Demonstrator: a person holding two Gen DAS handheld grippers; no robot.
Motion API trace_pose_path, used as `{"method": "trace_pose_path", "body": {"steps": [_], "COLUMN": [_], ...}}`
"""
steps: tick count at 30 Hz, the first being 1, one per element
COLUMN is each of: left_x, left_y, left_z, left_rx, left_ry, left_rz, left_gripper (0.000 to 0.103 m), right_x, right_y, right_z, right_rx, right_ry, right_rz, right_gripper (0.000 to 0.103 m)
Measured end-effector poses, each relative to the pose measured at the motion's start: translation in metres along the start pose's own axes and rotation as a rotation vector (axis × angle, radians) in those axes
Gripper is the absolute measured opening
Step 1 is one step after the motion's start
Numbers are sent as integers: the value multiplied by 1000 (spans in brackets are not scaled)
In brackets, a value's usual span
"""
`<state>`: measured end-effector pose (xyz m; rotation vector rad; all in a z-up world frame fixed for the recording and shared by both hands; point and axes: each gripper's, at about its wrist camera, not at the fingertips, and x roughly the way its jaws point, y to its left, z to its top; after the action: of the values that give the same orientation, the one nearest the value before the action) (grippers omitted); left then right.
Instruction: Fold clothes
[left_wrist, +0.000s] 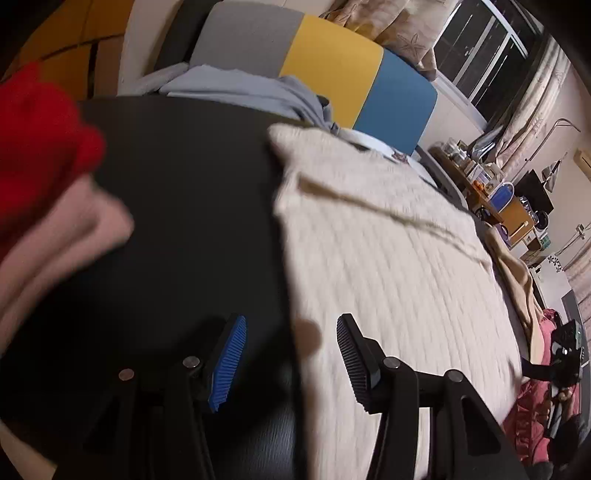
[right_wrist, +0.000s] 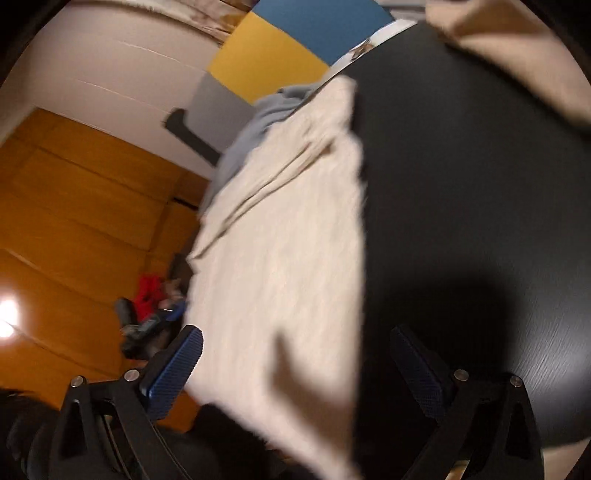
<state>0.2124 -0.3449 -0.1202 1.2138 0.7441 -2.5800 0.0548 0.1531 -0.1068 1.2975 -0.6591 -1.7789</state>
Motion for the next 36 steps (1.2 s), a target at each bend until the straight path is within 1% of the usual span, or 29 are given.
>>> {"method": "trace_pose_path", "body": {"steps": [2, 4, 5, 7, 9, 10, 13, 15, 17, 18, 19, 20, 21, 22, 23, 24, 26, 27, 30, 32, 34, 35, 36], "left_x": [-7, -15, -19, -26, -30, -30, -27, -24, -24, -23, -23, -21, -20, -20, -19, -19, -17, -13, -3, 0, 1, 1, -2], "left_y": [3, 4, 3, 1, -1, -1, -13, -21, -27, -29, -29, -28, -29, -30, -30, -31, -46, -54, -70, -69, -64, -60, -51], "left_z": [-18, -34, -43, -55, -67, -68, -77, -79, -82, -83, -83, -83, -84, -85, -86, -87, -84, -83, -81, -80, -79, -78, -80], "left_rx": [-10, -14, -14, -33, -75, -83, -65, -31, -26, -25, -37, -53, -57, -59, -62, -65, 8, 42, 90, 84, 59, 38, -2], "left_ry": [30, 27, 25, 23, 29, 36, 55, 65, 79, 85, 98, 111, 118, 123, 129, 134, 150, 155, 173, 179, 184, 186, 190], "left_rz": [-24, -39, -56, -80, -132, -153, -184, -176, -171, -169, -181, -196, -198, -198, -199, -200, -138, -136, -151, -161, -172, -178, -167], "left_gripper": [53, 53, 55, 56, 57, 57, 57, 57, 57, 56, 56, 55, 55, 55, 55, 55, 55, 55, 55, 55, 53, 39, 14], "right_x": [4, 10, 14, 18, 24, 27, 33, 35, 36, 37, 37, 36, 34, 32, 30, 29, 29, 29, 29, 29, 30, 30, 29], "right_y": [1, 3, 3, 5, 9, 11, 18, 21, 25, 26, 27, 27, 26, 22, 14, 8, 0, -3, -13, -17, -15, -13, -12], "right_z": [-11, -18, -20, -25, -32, -35, -43, -47, -50, -51, -52, -53, -54, -54, -55, -56, -58, -58, -58, -59, -60, -60, -60], "right_rx": [12, 15, 21, 21, 14, 8, -29, -49, -77, -93, -108, -121, -128, -119, -98, -82, -62, -56, -24, 2, 3, 3, 2], "right_ry": [8, 29, 45, 68, 96, 108, 119, 105, 103, 104, 105, 104, 102, 100, 102, 99, 79, 71, 56, 51, 56, 64, 65], "right_rz": [51, 92, 116, 139, 161, 169, 164, 152, 118, 97, 67, 23, -17, -45, -64, -69, -34, -18, 44, 78, 80, 76, 70], "right_gripper": [103, 103, 103, 103, 103, 103, 103, 103, 101, 95, 83, 74, 52, 24, 11, 8, 6, 6, 7, 9, 10, 10, 10]}}
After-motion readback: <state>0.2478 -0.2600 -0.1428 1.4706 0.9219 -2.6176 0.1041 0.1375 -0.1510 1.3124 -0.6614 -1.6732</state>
